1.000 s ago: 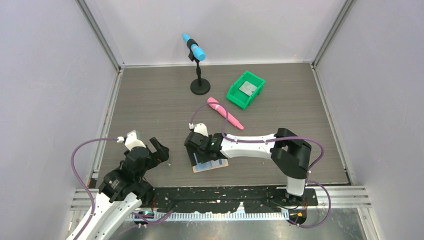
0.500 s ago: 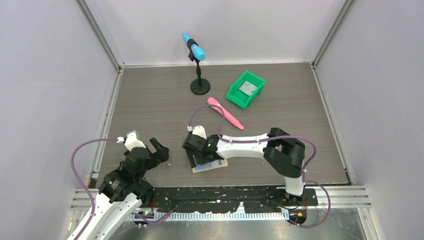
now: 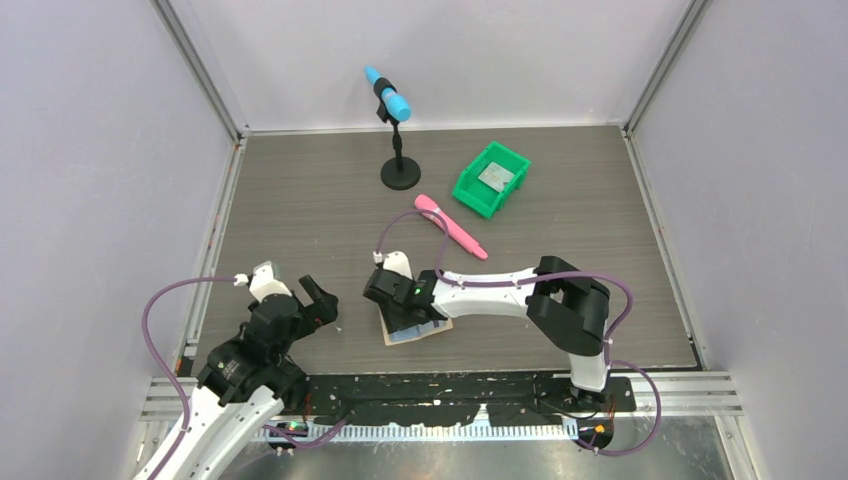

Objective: Take the credit cards out of the card holder
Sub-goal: Remove the credit card from the card holder.

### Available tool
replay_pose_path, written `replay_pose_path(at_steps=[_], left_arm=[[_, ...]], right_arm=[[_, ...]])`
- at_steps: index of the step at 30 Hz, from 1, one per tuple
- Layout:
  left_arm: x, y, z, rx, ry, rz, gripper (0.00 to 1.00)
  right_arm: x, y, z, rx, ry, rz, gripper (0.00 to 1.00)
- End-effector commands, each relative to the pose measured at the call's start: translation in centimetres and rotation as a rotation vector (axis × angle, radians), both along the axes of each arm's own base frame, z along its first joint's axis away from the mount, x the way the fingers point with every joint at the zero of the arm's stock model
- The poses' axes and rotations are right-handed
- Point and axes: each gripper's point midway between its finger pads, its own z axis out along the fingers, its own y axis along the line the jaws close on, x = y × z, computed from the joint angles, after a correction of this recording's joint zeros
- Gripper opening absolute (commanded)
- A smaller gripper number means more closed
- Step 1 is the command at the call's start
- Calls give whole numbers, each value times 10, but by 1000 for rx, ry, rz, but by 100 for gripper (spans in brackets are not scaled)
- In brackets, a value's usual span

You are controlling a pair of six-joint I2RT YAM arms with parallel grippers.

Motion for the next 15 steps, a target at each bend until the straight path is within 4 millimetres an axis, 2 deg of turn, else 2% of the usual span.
replay_pose_path(at_steps=[1, 3, 9, 15], left_arm=[[4, 1, 3, 1, -18, 9, 100], [4, 0, 4, -1, -17, 3, 99], [3, -3, 3, -5, -11, -10, 99], [4, -16, 0, -28, 0, -65, 97]], right_arm=[[-1, 5, 13, 41, -9, -7, 47], [-1, 9, 20, 73, -14, 0, 47], [-1, 12, 27, 140, 0, -5, 47], [1, 14, 39, 247, 6, -11, 47]])
